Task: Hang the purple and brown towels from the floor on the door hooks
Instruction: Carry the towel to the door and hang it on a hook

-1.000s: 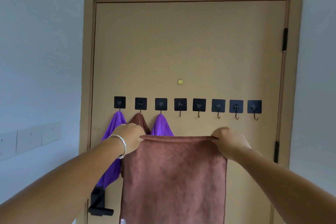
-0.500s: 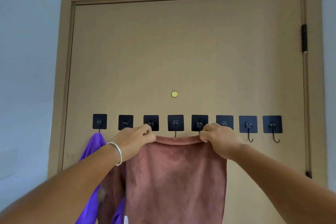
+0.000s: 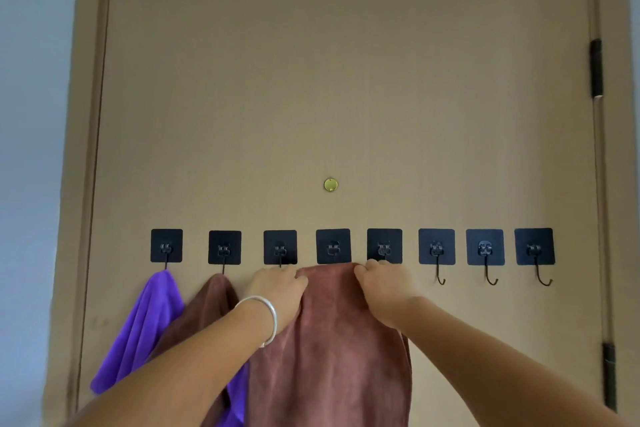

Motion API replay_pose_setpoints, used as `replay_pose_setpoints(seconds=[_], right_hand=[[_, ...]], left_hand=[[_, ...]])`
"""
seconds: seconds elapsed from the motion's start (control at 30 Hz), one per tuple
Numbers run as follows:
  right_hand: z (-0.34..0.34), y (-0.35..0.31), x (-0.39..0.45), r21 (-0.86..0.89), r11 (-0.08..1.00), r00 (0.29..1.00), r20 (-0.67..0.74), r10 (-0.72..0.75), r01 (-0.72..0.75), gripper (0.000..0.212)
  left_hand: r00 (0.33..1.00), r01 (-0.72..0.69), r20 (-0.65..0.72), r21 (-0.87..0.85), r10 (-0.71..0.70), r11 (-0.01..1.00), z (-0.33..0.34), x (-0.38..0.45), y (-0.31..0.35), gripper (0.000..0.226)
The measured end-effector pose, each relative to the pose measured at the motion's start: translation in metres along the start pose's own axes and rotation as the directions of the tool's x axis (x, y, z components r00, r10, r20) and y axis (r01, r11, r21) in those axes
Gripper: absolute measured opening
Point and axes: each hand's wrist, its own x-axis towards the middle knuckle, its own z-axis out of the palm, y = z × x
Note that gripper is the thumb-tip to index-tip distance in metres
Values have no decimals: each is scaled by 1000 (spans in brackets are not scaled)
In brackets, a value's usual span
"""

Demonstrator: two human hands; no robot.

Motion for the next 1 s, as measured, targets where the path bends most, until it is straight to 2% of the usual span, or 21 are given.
replay_pose_setpoints(seconds=[0.13, 0.3, 0.4, 0.47, 0.53, 0.63, 0.73, 0.83, 1.0], right_hand=[[23, -24, -11, 4, 1000, 997, 76, 8, -8, 29], [45, -42, -30, 139, 987, 987, 150, 61, -82, 28], [47, -41, -34, 180, 978, 988, 123, 88, -110, 28], [48, -37, -37, 163, 982, 995, 59, 83, -91, 25], [48, -28, -42, 128, 990, 998, -4, 60, -59, 21], [49, -5, -57, 134, 988, 996, -30, 83, -78, 26], [48, 28, -74, 121, 980, 987, -5, 161, -159, 28], [48, 65, -97, 106, 955, 961, 24, 277, -278, 27], [41, 115, -156, 88, 869, 874, 38, 485, -486, 36]], left_hand=[[995, -12, 94, -91, 20, 996, 15, -2, 34, 33], [982, 85, 189, -390, -11, 917, 26, -11, 53, 29], [945, 39, 315, -388, 92, 921, 22, -11, 43, 31], [928, 31, 358, -352, 104, 935, 13, -11, 36, 33], [967, 38, 254, -277, 35, 960, 0, -10, 30, 32], [998, 16, -56, -207, -28, 978, -18, -9, 27, 31], [948, -166, -303, -207, 98, 964, -31, -1, 42, 33], [882, -350, -406, -225, 239, 909, -39, 8, 83, 37], [845, -472, -432, -326, 316, 819, -44, 22, 154, 38]])
